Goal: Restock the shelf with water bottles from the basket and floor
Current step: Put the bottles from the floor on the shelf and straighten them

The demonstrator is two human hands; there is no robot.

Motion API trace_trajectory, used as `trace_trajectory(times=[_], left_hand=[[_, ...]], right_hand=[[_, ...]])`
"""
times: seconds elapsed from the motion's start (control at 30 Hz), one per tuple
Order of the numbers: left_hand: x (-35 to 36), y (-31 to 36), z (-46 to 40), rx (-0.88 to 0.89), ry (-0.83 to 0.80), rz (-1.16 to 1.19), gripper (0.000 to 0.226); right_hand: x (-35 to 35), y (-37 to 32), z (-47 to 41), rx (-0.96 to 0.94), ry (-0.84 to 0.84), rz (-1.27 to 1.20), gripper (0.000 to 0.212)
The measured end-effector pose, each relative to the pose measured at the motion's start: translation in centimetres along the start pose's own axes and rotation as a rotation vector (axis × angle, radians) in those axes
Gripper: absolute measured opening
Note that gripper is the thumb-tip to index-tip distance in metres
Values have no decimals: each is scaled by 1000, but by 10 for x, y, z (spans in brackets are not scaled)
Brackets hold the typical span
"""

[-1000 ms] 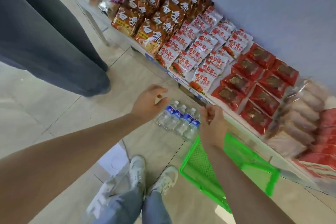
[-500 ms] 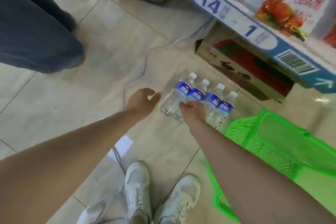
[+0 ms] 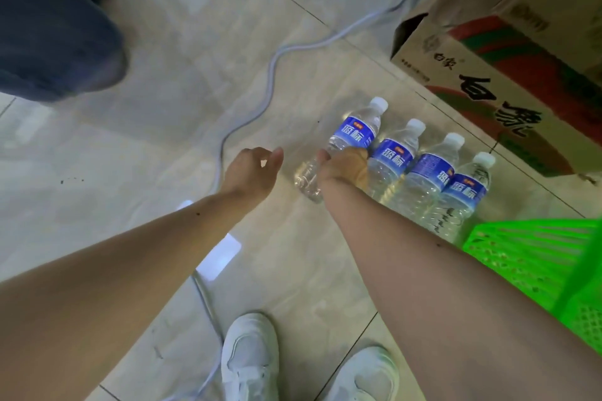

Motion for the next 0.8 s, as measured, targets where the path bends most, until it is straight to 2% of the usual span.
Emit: trace_trajectory(times=[0.07,0.17,0.27,0.37,0.43,0.6,0.8], left_hand=[[-5,-2,-2,-11,2,4,48],[-14,1,2,-27,0,-10,47],[-25,12,10,-17,-7,-44,48],[-38,33,27,2,-11,-77,48],[-50,54,45,19,-10,-90,47],[-85,120,106,74,-10,-60,44],[-133,213,203,263,-62,-50,45]], right_hand=[[6,-2,-6,57,-54,-208,64],[6,-3,-5,50,-159,-251,36],[-9,5,6,3,-134,-309,62],[-31,3,35,-108,-195,-307,72],[-49,0,56,-163,-243,-288,74],[-119,-4,125,-301,-347,-159,58],[-217,-9,239,-404,-452,-52,73]])
Point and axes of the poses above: each hand's wrist, its own z-axis away from the middle knuckle, its own x-axis out of the palm, y = z × x, the point moved 5 cm from there along -z, towards the middle knuckle, and after that the axes turned 10 degrees about -y, right-handed, at the moved point
